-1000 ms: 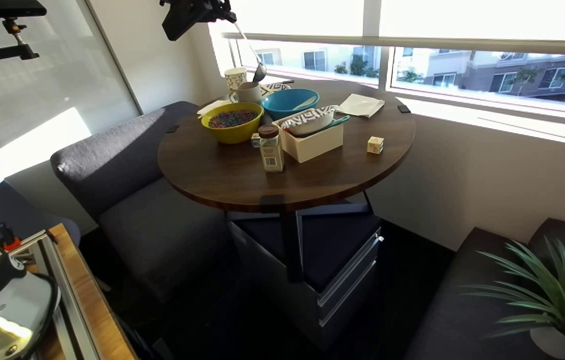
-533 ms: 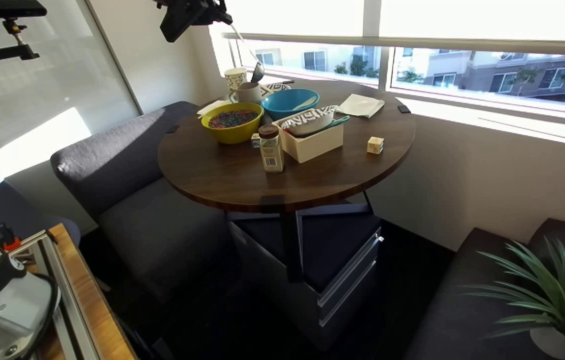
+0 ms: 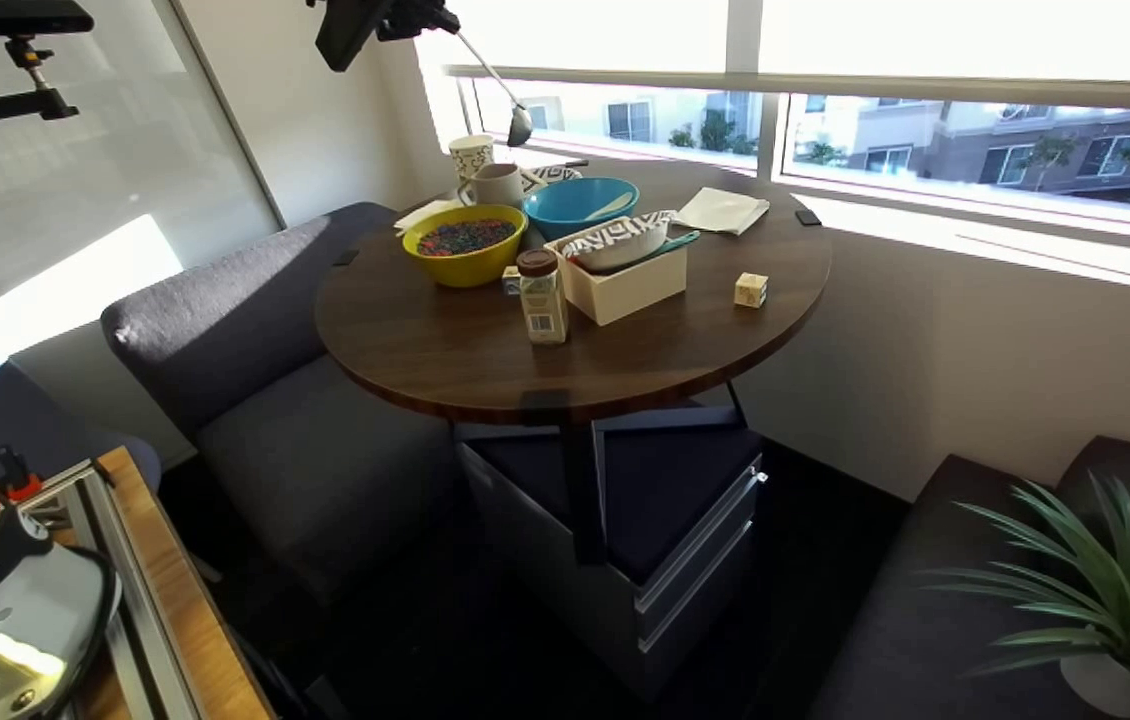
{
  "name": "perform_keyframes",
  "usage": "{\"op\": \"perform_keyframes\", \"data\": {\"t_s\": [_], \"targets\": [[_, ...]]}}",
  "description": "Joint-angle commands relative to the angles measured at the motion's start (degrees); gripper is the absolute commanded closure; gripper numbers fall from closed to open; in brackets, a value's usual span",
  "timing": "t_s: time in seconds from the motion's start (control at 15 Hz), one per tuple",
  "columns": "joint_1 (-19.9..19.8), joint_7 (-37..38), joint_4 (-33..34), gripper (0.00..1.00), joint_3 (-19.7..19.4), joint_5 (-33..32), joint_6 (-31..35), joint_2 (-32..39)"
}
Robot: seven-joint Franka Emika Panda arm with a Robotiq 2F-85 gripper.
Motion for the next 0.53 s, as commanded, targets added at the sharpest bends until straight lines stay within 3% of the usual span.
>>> {"op": "perform_keyframes", "data": {"t_s": [0.0, 0.47], "targets": [[6.90, 3.14, 1.96, 0.99, -7.44, -0.22, 3.01, 4.24], [13.61, 6.82, 2.17, 0.99, -16.63, -0.25, 8.24, 10.42]]}}
